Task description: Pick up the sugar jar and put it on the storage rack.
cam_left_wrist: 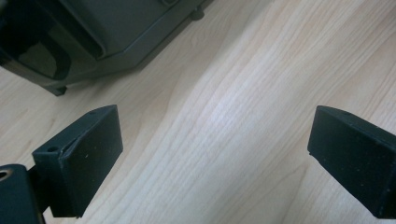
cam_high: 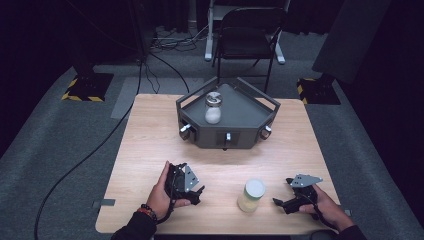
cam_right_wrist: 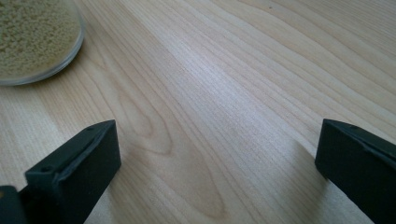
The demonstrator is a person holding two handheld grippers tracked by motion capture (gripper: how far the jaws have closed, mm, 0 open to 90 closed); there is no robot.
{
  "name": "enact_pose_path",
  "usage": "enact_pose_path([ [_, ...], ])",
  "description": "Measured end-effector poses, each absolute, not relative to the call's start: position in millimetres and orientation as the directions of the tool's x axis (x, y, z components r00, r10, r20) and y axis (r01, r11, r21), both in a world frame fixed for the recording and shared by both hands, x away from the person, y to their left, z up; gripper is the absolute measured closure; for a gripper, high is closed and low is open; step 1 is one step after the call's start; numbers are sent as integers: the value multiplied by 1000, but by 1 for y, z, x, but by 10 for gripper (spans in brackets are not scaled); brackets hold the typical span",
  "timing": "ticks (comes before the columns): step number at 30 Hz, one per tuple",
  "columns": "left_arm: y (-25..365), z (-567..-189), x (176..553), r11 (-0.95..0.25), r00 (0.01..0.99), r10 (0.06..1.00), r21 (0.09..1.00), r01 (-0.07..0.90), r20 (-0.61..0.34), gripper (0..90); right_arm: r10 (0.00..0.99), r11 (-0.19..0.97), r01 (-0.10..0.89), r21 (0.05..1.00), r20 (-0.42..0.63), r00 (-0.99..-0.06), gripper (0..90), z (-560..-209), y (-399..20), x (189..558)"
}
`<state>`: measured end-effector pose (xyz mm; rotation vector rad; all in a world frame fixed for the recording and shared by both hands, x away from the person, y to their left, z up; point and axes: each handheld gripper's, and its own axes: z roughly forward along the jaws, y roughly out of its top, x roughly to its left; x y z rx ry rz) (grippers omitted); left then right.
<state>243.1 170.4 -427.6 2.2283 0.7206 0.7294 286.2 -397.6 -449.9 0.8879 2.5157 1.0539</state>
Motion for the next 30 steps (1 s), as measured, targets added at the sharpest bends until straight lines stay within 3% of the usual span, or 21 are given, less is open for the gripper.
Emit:
enact_pose_path([
  [20, 194, -443, 248, -608, 692, 694, 679, 412, 201, 28, 632, 547, 434, 716, -13, -775, 0, -450, -398, 286],
  [30, 215, -447, 258, -532, 683, 726, 695, 484, 80, 21, 633, 546, 434, 716, -13, -774, 0, -450, -398, 286],
])
